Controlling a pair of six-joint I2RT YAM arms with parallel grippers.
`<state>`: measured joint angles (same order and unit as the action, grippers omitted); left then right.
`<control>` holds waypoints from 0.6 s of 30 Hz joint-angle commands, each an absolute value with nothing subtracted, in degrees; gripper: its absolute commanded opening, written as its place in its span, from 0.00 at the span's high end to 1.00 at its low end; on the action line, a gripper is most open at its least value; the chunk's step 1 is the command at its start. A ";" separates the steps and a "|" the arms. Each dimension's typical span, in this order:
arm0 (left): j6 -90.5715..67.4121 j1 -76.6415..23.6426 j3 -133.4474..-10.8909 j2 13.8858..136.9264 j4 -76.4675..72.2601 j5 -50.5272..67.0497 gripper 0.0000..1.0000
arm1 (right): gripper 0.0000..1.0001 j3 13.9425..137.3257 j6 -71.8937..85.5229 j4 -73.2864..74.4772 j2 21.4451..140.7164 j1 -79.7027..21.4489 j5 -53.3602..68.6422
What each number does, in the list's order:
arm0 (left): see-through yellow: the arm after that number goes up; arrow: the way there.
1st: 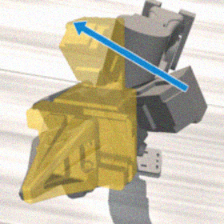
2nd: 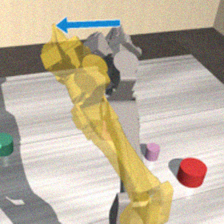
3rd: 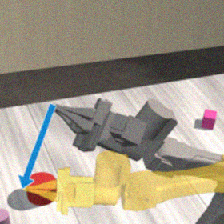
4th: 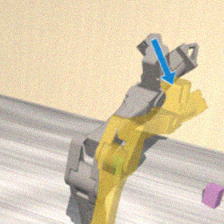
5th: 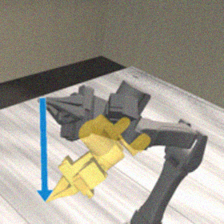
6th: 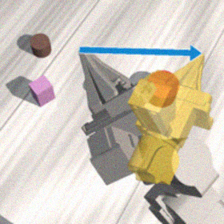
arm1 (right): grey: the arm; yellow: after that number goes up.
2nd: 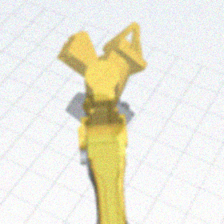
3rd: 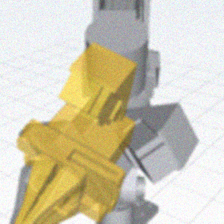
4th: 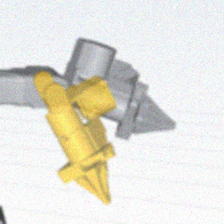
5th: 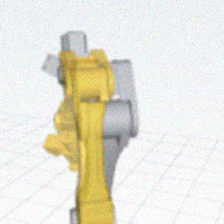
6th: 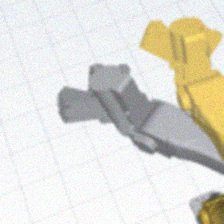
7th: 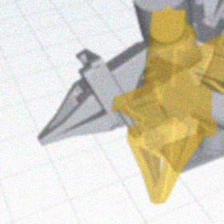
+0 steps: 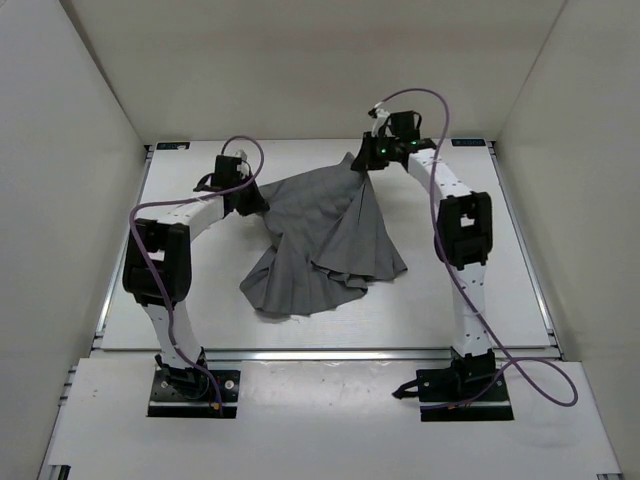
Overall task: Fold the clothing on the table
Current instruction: Flatten the skirt out
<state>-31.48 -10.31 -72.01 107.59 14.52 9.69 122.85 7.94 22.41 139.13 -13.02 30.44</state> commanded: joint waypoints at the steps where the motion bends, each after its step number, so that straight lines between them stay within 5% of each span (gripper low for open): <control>1: -25.50 -9.93 -75.58 104.86 20.03 6.51 1.00 | 1.00 120.07 4.93 24.16 125.35 -9.05 26.45; 10: -18.02 -10.98 -67.60 97.04 24.69 12.57 1.00 | 1.00 80.82 5.80 17.42 96.98 -11.78 20.74; 18: -15.64 -11.34 -64.15 94.47 27.34 17.58 1.00 | 1.00 65.84 7.82 17.94 86.05 -7.65 21.35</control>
<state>-19.44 -13.13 -63.66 95.48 23.29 21.76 67.83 8.56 20.78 90.06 -12.64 25.82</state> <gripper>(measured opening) 0.079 0.009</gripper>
